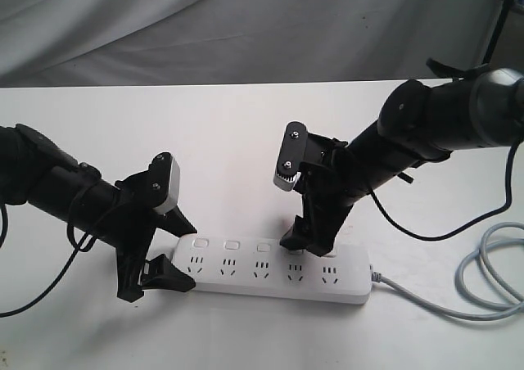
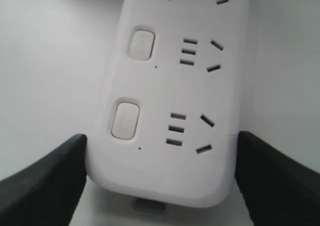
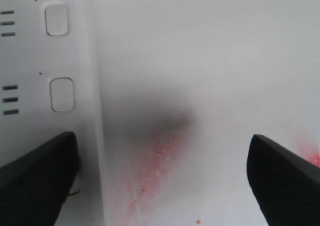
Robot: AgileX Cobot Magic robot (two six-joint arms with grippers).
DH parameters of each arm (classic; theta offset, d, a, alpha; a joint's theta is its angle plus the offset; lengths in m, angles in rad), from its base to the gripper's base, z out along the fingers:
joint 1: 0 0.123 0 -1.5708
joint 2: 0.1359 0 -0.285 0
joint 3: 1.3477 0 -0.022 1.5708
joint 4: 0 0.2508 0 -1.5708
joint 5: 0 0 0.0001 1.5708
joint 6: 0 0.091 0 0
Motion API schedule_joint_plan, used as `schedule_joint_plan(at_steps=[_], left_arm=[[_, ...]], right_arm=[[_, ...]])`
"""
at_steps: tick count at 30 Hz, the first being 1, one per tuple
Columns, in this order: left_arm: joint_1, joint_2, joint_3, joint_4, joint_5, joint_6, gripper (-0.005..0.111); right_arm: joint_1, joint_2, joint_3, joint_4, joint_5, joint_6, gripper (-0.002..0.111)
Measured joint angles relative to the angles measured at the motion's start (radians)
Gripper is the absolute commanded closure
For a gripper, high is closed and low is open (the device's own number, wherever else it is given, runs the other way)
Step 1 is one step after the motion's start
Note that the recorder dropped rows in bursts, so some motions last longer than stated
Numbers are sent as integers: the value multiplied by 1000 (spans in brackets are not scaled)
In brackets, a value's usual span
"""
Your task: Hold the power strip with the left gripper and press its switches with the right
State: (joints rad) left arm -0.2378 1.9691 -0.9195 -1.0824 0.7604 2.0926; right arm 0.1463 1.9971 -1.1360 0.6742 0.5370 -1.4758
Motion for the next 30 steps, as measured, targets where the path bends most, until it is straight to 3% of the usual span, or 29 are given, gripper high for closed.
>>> schedule_joint_plan(at_steps=[19,24,30], left_arm=[[0,0,0,0,0,0,107],[0,0,0,0,0,0,107],[0,0,0,0,0,0,107]], right_arm=[[-4,-145,17,21,51,-28,24],[-55,-145,18,35,95,-48,24],[-122,-148,86,173,103,-235,24]])
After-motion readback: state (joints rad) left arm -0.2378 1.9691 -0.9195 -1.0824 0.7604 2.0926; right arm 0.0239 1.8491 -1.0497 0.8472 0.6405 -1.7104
